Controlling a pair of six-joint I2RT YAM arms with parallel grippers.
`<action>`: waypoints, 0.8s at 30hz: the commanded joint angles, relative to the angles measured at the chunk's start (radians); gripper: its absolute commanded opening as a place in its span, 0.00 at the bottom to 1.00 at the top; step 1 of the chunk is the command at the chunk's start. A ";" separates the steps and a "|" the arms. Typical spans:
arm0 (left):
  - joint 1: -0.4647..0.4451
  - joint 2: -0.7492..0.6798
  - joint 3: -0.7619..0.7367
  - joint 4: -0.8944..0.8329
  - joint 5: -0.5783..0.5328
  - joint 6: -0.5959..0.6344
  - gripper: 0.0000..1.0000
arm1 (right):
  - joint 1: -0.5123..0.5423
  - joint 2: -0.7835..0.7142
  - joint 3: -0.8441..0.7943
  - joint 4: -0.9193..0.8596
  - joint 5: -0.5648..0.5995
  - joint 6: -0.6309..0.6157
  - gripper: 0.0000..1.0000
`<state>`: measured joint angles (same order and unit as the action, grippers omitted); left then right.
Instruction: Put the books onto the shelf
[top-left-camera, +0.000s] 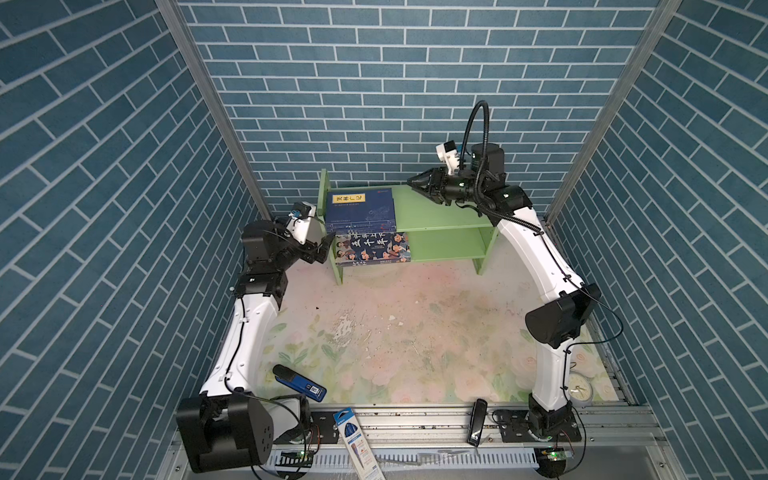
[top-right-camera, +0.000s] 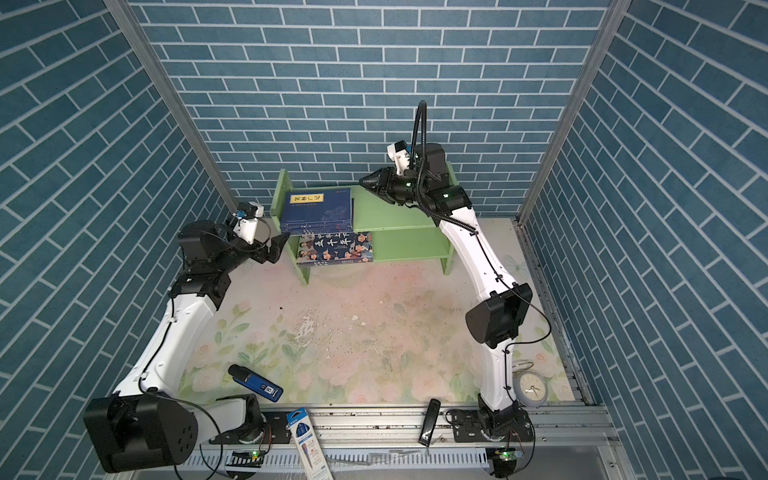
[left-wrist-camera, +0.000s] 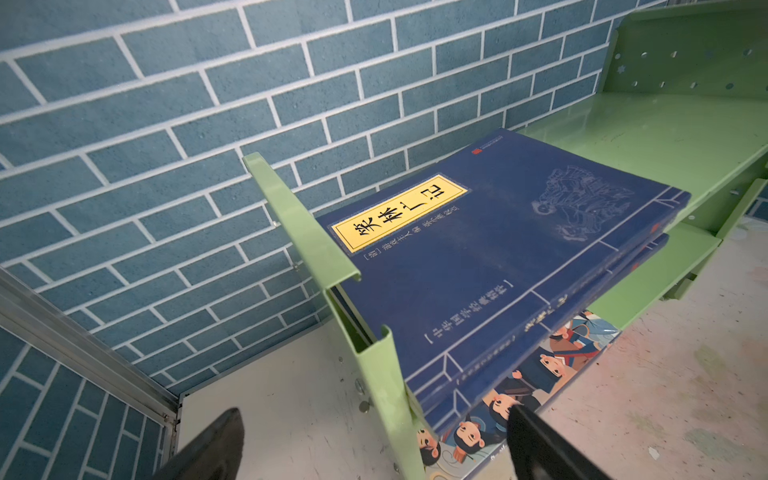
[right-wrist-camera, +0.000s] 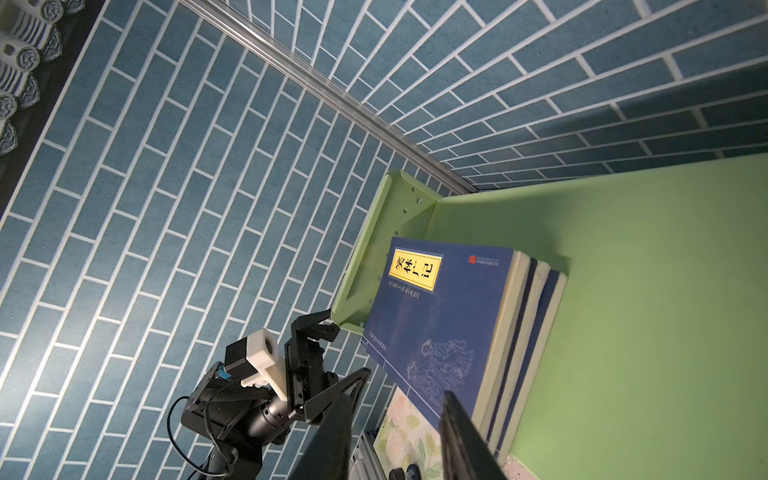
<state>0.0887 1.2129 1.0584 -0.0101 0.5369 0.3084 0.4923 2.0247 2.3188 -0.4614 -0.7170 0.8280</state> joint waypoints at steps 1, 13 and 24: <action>0.008 -0.001 -0.015 0.008 0.004 0.019 1.00 | -0.003 -0.043 -0.013 0.027 0.007 -0.046 0.37; 0.008 0.022 -0.008 0.044 -0.066 0.003 1.00 | -0.006 -0.038 -0.018 0.041 0.003 -0.040 0.37; 0.008 0.039 -0.002 0.059 -0.095 0.003 1.00 | -0.006 -0.035 -0.019 0.047 0.002 -0.032 0.37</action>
<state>0.0895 1.2346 1.0534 0.0273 0.4599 0.3115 0.4896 2.0247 2.3100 -0.4458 -0.7174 0.8280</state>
